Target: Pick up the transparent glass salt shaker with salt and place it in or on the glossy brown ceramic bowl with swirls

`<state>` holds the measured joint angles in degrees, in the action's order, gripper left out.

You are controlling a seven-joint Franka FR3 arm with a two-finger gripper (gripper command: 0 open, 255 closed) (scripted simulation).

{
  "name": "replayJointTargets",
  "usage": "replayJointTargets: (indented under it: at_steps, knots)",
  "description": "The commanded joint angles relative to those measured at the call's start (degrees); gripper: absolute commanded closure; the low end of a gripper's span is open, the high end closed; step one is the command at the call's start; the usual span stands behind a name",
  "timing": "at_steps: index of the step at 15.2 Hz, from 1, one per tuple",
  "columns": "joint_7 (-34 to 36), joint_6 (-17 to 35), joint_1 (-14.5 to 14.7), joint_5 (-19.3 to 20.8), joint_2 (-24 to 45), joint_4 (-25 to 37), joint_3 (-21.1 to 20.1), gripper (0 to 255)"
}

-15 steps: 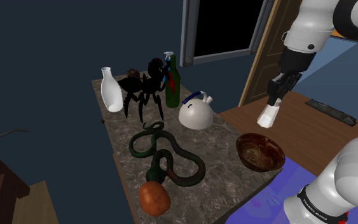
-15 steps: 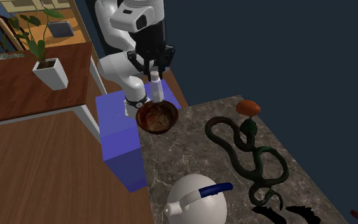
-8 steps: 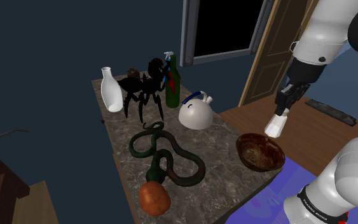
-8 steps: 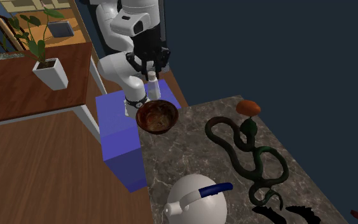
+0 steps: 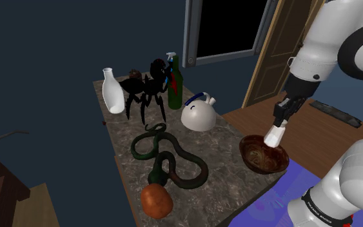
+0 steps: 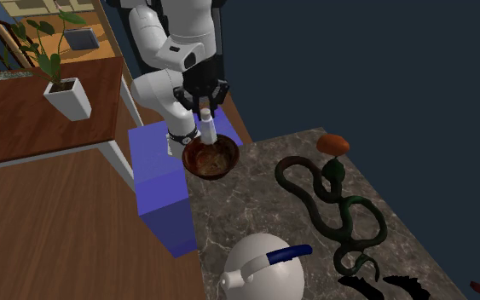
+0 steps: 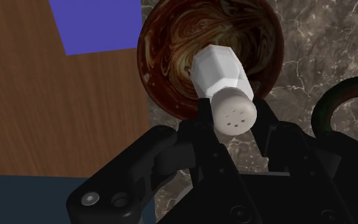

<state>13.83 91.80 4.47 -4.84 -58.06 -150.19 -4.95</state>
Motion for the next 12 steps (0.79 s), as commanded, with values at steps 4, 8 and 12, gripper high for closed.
replayJointTargets:
  at_steps: [4, 8, 12]
  knots:
    - [-0.04, 3.56, 0.18, -0.34, -0.8, -4.34, -0.33, 255]
    - [-0.1, 6.41, 0.32, -0.61, -1.2, -7.59, -0.59, 255]
    - [-0.11, 6.97, 0.35, -0.67, -1.25, -8.21, -0.64, 255]
